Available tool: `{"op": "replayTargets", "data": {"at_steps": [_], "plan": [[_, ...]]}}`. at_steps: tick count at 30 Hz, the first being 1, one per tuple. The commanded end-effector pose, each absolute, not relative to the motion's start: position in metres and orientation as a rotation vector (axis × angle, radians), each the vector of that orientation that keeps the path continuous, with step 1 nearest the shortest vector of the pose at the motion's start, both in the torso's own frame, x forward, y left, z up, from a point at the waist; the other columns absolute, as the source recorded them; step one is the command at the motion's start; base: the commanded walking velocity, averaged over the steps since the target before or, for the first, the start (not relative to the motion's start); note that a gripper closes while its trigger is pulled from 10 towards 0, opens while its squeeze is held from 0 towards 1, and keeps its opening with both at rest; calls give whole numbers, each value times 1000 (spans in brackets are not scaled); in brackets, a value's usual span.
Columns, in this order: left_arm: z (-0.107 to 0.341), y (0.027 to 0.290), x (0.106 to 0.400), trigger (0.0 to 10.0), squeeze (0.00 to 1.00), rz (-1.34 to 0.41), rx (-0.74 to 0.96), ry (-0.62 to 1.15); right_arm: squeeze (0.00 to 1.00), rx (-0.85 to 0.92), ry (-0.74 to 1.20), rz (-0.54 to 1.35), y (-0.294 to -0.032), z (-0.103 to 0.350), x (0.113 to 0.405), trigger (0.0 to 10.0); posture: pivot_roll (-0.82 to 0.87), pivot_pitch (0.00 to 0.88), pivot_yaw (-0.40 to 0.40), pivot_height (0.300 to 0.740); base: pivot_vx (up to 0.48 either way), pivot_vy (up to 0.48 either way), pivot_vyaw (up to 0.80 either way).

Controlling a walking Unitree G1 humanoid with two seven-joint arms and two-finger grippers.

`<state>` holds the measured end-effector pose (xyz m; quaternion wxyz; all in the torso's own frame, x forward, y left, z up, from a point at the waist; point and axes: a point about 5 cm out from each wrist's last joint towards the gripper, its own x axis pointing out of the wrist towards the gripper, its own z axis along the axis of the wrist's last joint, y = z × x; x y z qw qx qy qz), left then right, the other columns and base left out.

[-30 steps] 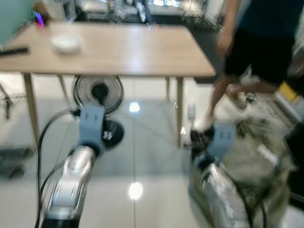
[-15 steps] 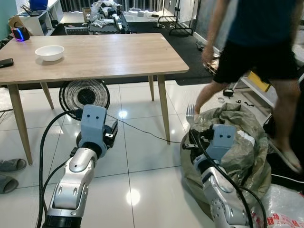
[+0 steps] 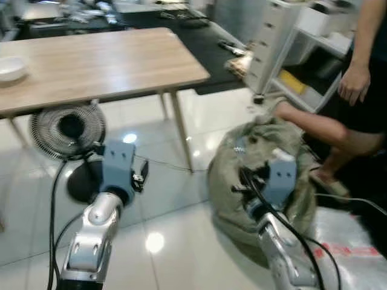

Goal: Setting the table

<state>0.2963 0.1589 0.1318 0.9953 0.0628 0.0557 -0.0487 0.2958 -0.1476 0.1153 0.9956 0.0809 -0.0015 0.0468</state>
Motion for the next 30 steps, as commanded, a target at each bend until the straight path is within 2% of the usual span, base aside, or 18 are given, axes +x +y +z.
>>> {"op": "replayTargets", "data": {"at_steps": [1, 4, 14, 17, 21, 30], "plan": [[111, 169, 289, 10000, 0, -63, 160, 181, 0, 148, 49, 96, -148, 99, 290, 10000, -33, 0, 31, 740, 0, 0, -800], [87, 177, 279, 10000, 0, -37, 190, 258, 0, 136, 89, 72, -156, 86, 285, 10000, -33, 0, 30, 740, 0, 0, -800], [57, 176, 266, 10000, 0, -67, 202, 342, 0, 126, 180, 18, -170, 60, 276, 10000, -38, 0, 29, 740, 0, 0, -800], [38, 171, 256, 10000, 0, -142, 206, 409, 0, 126, 266, -19, -181, 36, 264, 10000, -42, 0, 30, 740, 0, 0, -800], [18, 175, 244, 10000, 0, -148, 181, 483, 0, 112, 348, -25, -189, 16, 249, 10000, -45, 0, 29, 740, 0, 0, -800], [20, 173, 246, 10000, 0, -172, 198, 440, 0, 132, 370, -45, -194, 9, 245, 10000, -47, 0, 26, 740, 0, 0, -800]]}}
